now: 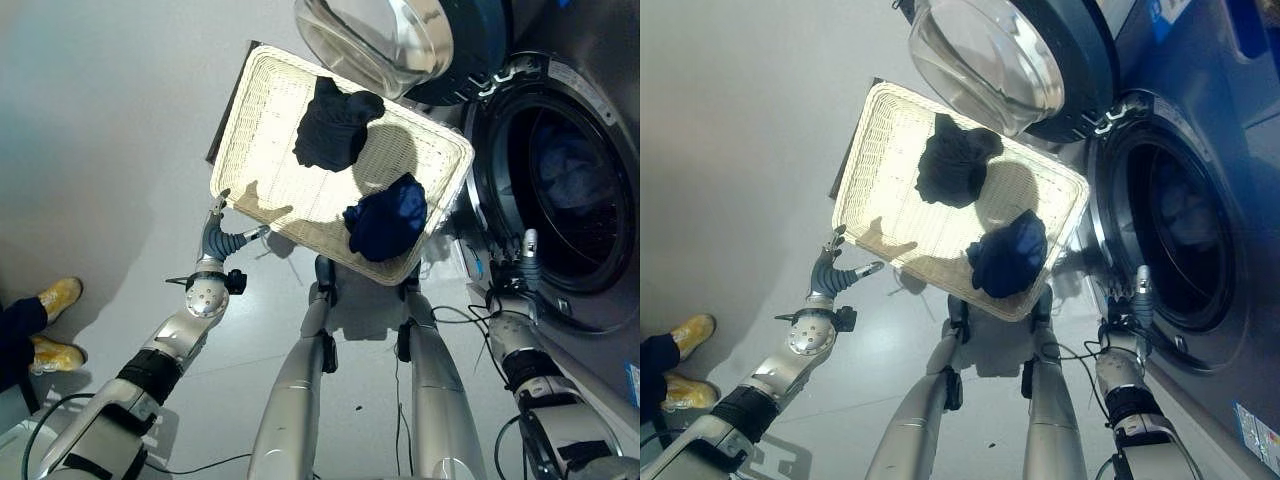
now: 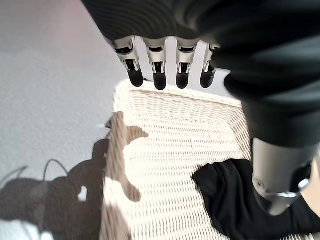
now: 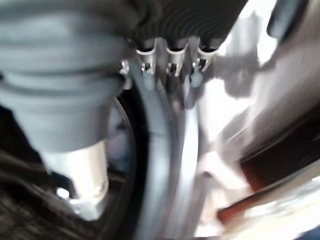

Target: Put the clothes into the washing machine.

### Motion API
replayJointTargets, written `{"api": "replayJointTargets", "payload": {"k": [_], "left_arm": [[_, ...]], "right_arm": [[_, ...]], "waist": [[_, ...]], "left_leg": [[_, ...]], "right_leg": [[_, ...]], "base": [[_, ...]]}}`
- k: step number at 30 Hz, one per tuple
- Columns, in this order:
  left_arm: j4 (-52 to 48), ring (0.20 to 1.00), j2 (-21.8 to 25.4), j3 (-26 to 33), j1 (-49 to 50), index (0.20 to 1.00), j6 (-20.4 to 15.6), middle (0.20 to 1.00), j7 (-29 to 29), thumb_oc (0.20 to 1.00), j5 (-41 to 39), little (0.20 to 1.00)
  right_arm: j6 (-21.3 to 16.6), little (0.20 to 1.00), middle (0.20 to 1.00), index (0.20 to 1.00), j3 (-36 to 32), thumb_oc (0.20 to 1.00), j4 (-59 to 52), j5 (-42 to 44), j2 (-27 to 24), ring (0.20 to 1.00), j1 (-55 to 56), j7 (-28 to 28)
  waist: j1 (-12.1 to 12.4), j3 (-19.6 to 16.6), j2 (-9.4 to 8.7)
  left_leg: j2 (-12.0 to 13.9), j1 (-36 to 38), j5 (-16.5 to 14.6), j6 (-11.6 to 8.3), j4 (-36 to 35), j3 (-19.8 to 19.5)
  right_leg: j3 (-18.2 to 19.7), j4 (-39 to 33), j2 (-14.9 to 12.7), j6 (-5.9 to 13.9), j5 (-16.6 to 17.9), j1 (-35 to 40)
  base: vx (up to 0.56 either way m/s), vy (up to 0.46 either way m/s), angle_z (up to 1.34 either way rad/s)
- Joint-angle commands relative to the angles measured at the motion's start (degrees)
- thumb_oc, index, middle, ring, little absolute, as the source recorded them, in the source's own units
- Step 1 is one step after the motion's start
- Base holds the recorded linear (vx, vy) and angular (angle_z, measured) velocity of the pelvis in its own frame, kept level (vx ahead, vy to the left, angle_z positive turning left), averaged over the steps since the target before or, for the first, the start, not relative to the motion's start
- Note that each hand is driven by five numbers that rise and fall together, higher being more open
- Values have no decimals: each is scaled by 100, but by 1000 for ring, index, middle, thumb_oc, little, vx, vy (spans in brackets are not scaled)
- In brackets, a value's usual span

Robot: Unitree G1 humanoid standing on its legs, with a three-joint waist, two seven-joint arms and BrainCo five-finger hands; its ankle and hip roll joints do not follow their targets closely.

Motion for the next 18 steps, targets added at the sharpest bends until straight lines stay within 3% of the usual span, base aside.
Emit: {"api": "replayJointTargets", "payload": {"k": [1,2,9,18], "left_arm": [[-15,1000,-20,39,-209,1000,104,1000,157,1000,588,1000],[-1,1000,-4,-76,-455,1000,269,1000,291,1000,746,1000],[363,1000,-210,-136,-1032,1000,574,1000,773,1000,1037,1000],[1585,1000,-582,396,-1837,1000,1288,1000,2030,1000,1137,1000]], "right_arm": [[71,1000,1000,1000,163,1000,-213,-630,-92,1000,262,61],[87,1000,1000,1000,429,1000,-208,-1092,-4,1000,362,15],[227,1000,1000,1000,936,1000,-224,-1938,214,1000,491,-70],[476,1000,1000,1000,1467,1000,-380,-2654,331,1000,537,-221]], "waist": [[-111,-85,53],[-176,-85,22],[-332,-85,-103],[-548,-85,-397]], "left_leg": [[-279,-147,-548,-189,657,271],[-280,-122,-570,-176,661,339],[-273,-69,-623,-181,704,482],[-232,-197,-787,-190,1063,624]], "right_leg": [[-152,179,469,93,-297,102],[-109,131,465,105,-261,108],[-37,17,431,160,-145,114],[57,92,440,170,-117,-6]], "base": [[-19,158,-11],[-17,150,-5],[-9,82,-8],[0,16,-3]]}}
